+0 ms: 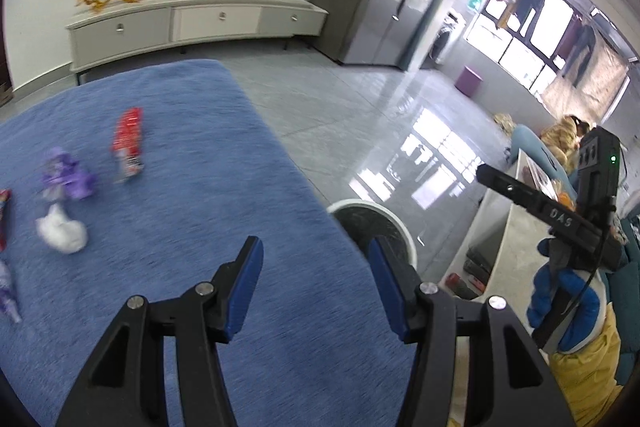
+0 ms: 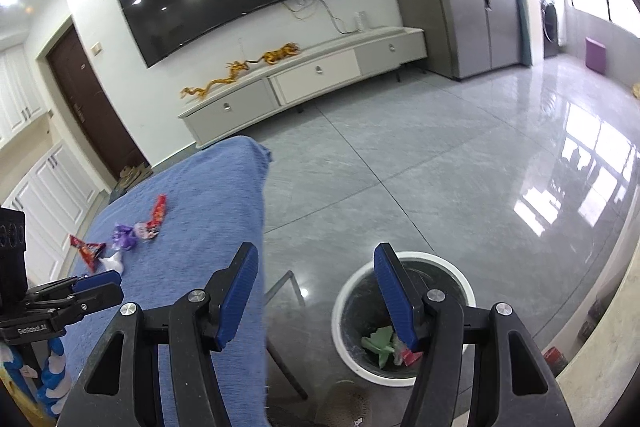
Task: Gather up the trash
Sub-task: 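Move both open tools back toward the remaining wrappers on the rug, then grasp the purple wrapper with the left tool while the right grasps the white tissue, then carry both items over the bin and open both tools to drop them, then move both open tools back over the rug toward the last wrappers, then grasp the red chip bag with the left tool while the right grasps purple and red wrappers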
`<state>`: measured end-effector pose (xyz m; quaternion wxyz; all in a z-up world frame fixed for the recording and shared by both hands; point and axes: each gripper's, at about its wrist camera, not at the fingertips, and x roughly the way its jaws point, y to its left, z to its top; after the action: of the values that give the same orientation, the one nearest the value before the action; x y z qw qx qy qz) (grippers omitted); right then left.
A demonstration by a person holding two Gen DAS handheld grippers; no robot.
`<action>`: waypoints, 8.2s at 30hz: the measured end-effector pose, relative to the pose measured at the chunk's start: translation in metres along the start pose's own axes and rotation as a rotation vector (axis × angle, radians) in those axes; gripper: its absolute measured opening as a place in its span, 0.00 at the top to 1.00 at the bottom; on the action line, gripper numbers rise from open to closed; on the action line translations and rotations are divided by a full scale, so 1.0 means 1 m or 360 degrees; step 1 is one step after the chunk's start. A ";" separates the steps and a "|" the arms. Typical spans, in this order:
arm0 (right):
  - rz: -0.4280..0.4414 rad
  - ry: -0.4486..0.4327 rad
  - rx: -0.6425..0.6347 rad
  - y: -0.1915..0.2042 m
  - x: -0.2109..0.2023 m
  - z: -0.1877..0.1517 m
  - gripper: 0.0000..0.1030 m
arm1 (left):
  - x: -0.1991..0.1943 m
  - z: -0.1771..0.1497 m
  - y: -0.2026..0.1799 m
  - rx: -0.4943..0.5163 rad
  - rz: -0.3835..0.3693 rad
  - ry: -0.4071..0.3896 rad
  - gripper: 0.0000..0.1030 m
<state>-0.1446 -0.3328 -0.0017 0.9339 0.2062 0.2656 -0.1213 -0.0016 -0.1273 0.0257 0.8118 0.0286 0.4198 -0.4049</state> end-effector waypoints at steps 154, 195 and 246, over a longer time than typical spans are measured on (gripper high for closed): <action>0.0018 0.0151 0.0088 -0.041 0.031 -0.029 0.42 | 0.042 0.035 -0.039 0.0088 -0.0002 0.0033 0.52; 0.0515 0.0372 -0.0469 0.220 0.183 0.003 0.00 | -0.042 -0.005 0.314 -0.0426 0.0908 -0.0299 0.20; 0.0808 0.0522 -0.0625 0.302 0.252 -0.018 0.65 | -0.036 -0.012 0.301 -0.0360 0.0680 -0.0205 0.77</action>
<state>0.1578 -0.0866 -0.0564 0.9011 0.0991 0.3703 0.2026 0.1842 0.1017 -0.0447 0.9021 -0.0001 0.3943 -0.1754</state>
